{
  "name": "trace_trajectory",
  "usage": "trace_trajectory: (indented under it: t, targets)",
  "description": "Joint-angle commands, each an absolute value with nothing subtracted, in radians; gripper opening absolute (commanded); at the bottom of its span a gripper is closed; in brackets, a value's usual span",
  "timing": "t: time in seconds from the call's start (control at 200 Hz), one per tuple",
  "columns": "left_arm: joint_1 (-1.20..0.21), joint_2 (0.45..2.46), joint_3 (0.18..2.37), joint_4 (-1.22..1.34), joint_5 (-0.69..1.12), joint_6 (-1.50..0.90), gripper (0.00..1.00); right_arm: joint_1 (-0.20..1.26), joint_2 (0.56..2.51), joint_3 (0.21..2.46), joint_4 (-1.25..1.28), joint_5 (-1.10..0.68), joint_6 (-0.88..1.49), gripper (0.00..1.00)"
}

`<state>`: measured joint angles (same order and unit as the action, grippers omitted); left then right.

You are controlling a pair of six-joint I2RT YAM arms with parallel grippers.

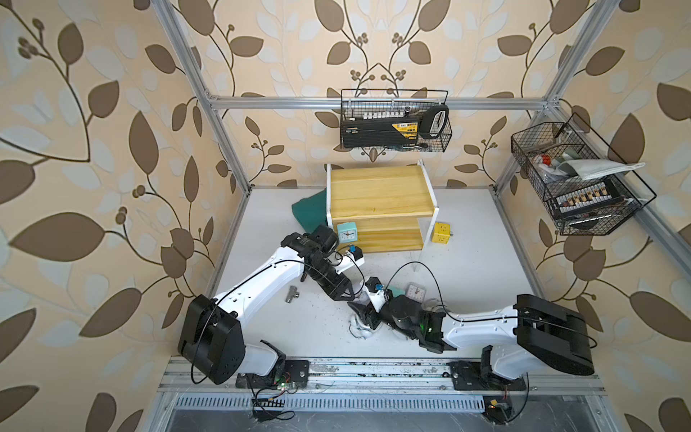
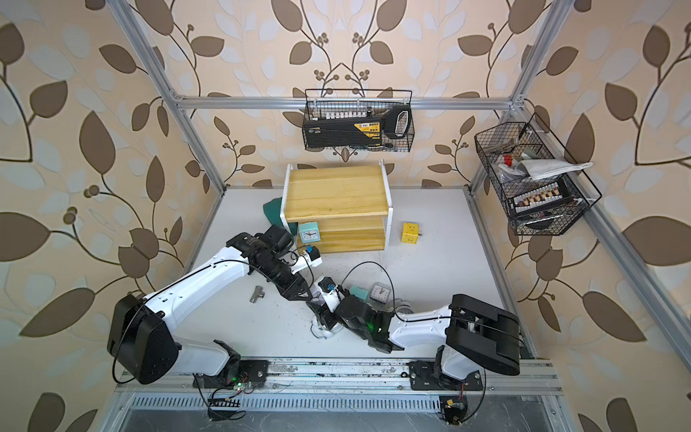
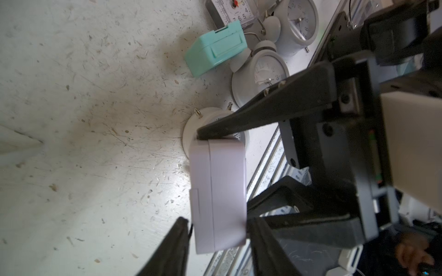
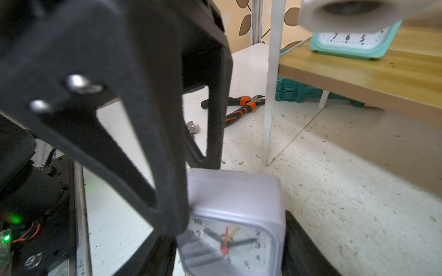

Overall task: Place the alarm clocks on the shelf by style
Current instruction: Pick up the alarm from the center of the board.

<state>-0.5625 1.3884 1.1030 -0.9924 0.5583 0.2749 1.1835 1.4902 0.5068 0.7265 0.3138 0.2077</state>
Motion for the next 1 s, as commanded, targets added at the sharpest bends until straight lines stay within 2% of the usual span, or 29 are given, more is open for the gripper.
trace_trajectory:
  t: [0.0, 0.165, 0.5, 0.995]
  targets:
    - [-0.558, 1.340, 1.098, -0.977, 0.574, 0.289, 0.63, 1.184, 1.488, 0.506, 0.753, 0.317, 0.206, 0.52]
    - [-0.540, 1.301, 1.098, -0.959, 0.535, 0.290, 0.67, 1.165, 1.469, 0.495, 0.750, 0.319, 0.228, 0.53]
    - [-0.420, 1.188, 1.044, -0.896, 0.511, 0.293, 0.69, 1.067, 1.356, 0.516, 0.661, 0.347, 0.249, 0.53]
    - [-0.411, 1.152, 0.954, -0.817, 0.455, 0.260, 0.70, 0.924, 1.351, 0.696, 0.569, 0.427, 0.235, 0.52]
